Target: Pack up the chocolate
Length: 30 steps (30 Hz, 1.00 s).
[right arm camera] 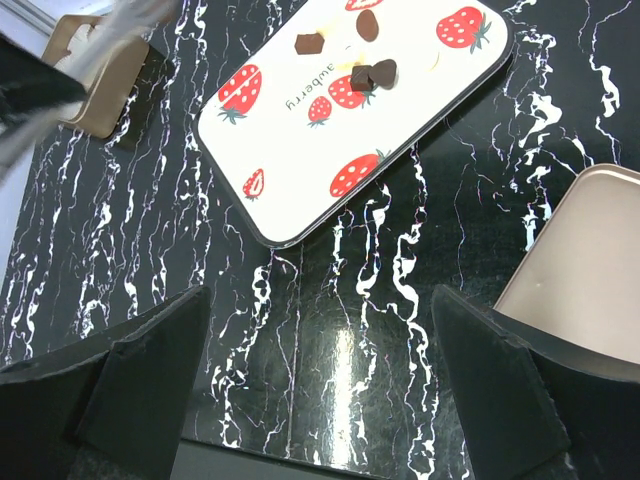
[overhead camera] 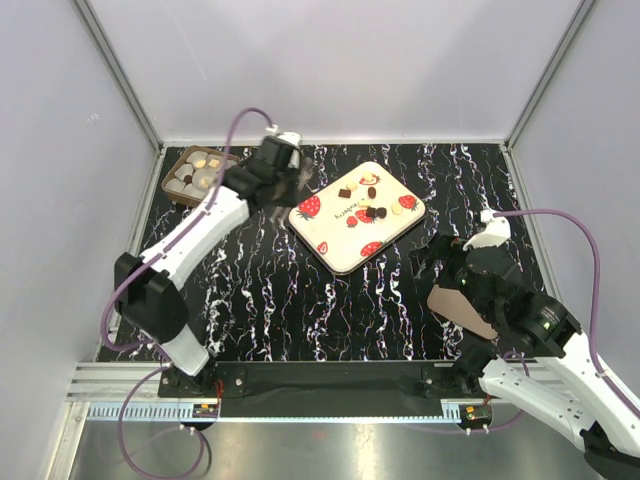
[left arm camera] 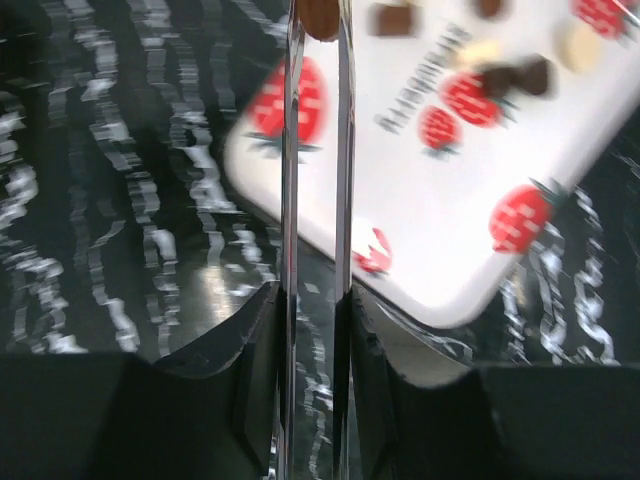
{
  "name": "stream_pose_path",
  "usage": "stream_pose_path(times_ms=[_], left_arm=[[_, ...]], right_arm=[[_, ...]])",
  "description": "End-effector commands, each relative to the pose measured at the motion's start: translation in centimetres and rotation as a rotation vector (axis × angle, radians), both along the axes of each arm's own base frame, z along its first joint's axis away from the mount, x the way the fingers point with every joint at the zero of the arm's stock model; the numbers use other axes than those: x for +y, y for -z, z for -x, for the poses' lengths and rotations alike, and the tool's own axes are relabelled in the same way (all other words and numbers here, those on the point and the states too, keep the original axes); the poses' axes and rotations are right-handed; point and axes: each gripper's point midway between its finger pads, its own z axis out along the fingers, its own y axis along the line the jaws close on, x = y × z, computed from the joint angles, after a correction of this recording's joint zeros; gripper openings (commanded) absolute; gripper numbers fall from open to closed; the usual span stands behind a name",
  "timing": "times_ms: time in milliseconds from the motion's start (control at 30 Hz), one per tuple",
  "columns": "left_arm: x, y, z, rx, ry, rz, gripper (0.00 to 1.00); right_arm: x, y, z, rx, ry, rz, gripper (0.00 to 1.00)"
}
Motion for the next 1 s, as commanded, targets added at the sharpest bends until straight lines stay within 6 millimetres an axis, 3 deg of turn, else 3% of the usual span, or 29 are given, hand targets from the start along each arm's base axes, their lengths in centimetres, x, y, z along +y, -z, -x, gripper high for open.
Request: stream_pose_path(times_ms=[0, 133, 333, 567, 967], left_arm=[[5.7, -2.1, -1.7, -0.053, -0.13, 0.002, 0.33], [11.7, -1.9, -3.5, -0.04, -0.266, 0.017, 0.33], [17.3, -0.8, -4.9, -0.005, -0.391, 0.07, 0.33], [19.6, 0.6, -5.8, 0.021, -0.453, 0.079, 0.33], [21.4, 3.2, -6.4, 0.057, -0.487, 0.049, 0.34]], right_arm=[[0.4, -1.0, -0.8, -0.033, 0.011, -0.013, 1.0], [0.9, -0.8, -1.2, -0.024, 0.002, -0.002, 1.0], [1.4, -0.5, -1.7, -0.019, -0.001, 0.009, 1.0], [1.5, 0.0, -1.9, -0.011, -0.004, 0.024, 1.0], [1.5, -0.1, -2.1, -0.02, -0.003, 0.035, 1.0]])
